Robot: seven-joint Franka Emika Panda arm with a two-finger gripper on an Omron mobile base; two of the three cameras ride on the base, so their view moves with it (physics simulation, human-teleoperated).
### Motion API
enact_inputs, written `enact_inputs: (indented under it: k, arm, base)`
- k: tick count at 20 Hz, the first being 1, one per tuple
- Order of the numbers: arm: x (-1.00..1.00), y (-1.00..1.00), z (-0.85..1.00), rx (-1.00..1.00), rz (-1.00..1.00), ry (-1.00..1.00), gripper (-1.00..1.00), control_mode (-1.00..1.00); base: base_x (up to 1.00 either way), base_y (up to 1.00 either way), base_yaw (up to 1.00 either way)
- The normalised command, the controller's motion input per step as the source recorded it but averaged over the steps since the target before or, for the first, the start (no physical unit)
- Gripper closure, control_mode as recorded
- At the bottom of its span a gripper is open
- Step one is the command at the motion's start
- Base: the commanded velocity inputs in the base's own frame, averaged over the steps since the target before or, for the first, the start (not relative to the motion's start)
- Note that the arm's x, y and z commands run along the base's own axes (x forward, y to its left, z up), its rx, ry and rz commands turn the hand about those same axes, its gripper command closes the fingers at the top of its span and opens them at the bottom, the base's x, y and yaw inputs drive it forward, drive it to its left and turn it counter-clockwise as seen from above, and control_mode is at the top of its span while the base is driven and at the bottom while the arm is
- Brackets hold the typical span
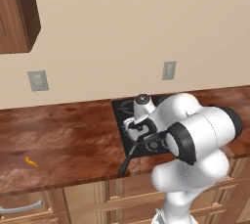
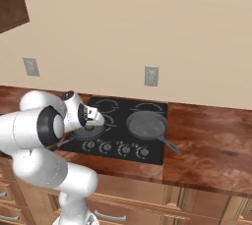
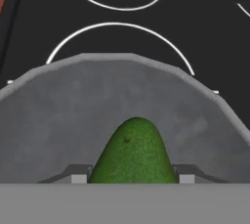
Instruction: Place both pans onto different burners. Then place the avocado and the shrimp on different pans.
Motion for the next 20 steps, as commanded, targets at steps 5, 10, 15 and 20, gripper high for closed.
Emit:
enact_inputs:
  k: [5,10,15,20]
  arm:
    - [0.39,-0.16,-0.08,0.0,0.0,0.0,1.0,-1.0]
    - [0.49,-0.13,-0.12,0.0,0.0,0.01,1.0,-1.0]
    - [0.5,-0.07,-0.15,0.0,0.0,0.03,1.0,-1.0]
    - [0.14,0.0,-0.02,0.0,0.0,0.01,1.0,-1.0]
  base:
    - [0.0,0.0,0.0]
    - [0.0,0.0,0.0]
    - [0.0,0.0,0.0]
    - [0.0,0.0,0.0]
